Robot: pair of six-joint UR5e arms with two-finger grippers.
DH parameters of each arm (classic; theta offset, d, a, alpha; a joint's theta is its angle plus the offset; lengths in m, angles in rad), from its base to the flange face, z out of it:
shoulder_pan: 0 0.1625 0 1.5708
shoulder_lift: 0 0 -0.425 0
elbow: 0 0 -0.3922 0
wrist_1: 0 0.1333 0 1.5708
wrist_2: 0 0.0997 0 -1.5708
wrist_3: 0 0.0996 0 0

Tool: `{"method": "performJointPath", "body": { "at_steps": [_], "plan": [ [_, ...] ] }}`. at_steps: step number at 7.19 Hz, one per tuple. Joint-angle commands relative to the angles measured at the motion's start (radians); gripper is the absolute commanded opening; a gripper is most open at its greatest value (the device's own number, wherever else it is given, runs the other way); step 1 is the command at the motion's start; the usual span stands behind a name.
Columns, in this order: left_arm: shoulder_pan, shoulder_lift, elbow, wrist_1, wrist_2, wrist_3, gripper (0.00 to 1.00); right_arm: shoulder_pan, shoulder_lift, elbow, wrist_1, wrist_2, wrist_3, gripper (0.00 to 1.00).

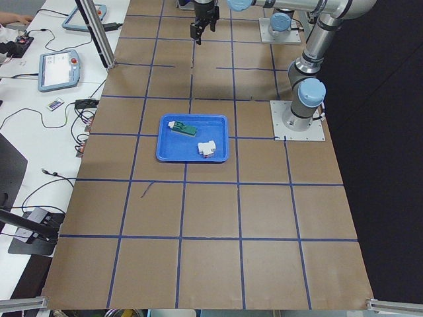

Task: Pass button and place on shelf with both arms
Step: 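Lower the button into the wire rack with the right gripper while the left arm returns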

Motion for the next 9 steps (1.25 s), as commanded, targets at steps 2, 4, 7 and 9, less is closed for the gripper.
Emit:
{"method": "performJointPath", "body": {
  "at_steps": [2, 4, 7, 9],
  "plan": [
    [-0.014, 0.012, -0.024, -0.003, 0.022, -0.258, 1.0, -0.156, 0.054, -0.001, -0.073, -0.004, -0.13, 0.15],
    [-0.037, 0.029, -0.097, 0.123, 0.103, -0.343, 1.0, -0.175, 0.088, -0.01, -0.081, -0.007, -0.142, 0.21],
    [-0.036, 0.021, -0.093, 0.14, 0.108, -0.434, 1.0, -0.259, 0.175, 0.002, -0.133, -0.004, -0.275, 0.24],
    [-0.022, 0.017, -0.082, 0.138, 0.102, -0.418, 1.0, -0.282, 0.214, 0.008, -0.15, -0.002, -0.371, 0.24]
  ]
}}
